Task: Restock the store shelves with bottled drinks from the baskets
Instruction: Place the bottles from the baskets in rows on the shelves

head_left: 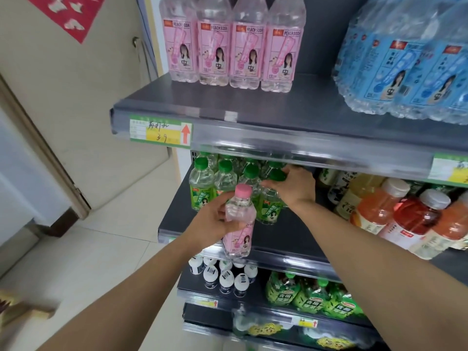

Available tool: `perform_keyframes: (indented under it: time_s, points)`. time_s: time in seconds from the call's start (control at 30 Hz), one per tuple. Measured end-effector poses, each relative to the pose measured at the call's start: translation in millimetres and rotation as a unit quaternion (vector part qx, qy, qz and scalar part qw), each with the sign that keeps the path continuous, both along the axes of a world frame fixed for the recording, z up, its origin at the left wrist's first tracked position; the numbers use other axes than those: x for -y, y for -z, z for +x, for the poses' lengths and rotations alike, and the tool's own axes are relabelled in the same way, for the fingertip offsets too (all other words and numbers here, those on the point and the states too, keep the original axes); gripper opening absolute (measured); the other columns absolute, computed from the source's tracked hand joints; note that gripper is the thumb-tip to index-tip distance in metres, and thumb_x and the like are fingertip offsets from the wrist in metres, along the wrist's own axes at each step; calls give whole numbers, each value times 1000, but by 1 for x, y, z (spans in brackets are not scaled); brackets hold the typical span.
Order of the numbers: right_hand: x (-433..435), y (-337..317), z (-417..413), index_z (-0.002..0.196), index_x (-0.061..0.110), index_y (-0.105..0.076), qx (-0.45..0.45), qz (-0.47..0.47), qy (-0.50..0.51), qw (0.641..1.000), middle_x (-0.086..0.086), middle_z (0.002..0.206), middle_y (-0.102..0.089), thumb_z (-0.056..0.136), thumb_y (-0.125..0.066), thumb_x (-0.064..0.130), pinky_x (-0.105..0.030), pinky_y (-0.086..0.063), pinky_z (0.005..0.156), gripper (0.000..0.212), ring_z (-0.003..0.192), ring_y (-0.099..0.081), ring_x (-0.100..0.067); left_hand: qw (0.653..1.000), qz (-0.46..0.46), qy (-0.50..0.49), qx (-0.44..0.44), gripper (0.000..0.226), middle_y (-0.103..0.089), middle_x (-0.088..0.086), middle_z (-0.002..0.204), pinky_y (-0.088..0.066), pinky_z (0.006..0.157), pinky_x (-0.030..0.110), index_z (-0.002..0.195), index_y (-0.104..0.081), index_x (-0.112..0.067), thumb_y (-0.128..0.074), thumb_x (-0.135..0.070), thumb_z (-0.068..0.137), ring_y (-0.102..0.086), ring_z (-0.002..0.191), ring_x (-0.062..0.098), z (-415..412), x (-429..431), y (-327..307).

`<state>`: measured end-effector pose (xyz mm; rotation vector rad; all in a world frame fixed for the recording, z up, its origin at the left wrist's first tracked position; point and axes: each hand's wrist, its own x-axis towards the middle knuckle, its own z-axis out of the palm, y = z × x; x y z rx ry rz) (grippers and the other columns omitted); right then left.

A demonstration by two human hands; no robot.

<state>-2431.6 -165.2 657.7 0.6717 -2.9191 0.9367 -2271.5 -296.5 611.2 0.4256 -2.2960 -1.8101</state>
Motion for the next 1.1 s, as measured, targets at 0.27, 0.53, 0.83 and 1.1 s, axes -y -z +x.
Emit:
perform_keyframes:
  time_s: [0.27,0.53,0.83,1.1]
  points:
    - [0,3,-2,118,11,-62,21,-12,-10,1000,-7,122,-66,72,-77,53,-29,-47,93,65,110,-61,-23,1000,11,-6,3,63,-65,-12,97,-50,73,12,119,-51,-38,-77,0,75,-64,85,-2,4,-2,-6]
    - [-18,-9,28,114,13,-60,-17,-51,-26,998,-4,105,-67,86,-67,45,-34,-52,82,43,96,-64,-23,1000,2,-8,-12,67,-65,-9,102,-51,77,15,128,-47,-30,-77,0,75,-64,89,1,13,-19,-27]
    - [-53,-39,96,72,20,-63,77,-204,-190,957,2,65,-59,97,-50,39,-40,-49,66,34,64,-55,-20,998,30,-33,-37,53,-68,2,102,-51,74,23,109,-46,-23,-79,-3,72,-67,85,9,48,-46,-71]
    - [-82,-105,133,102,33,-71,37,-259,-215,941,10,87,-70,84,-67,48,-44,-58,78,23,84,-67,-17,994,-17,-41,-98,49,-71,4,100,-55,77,26,110,-52,-18,-79,-3,72,-68,85,10,83,-76,-141]
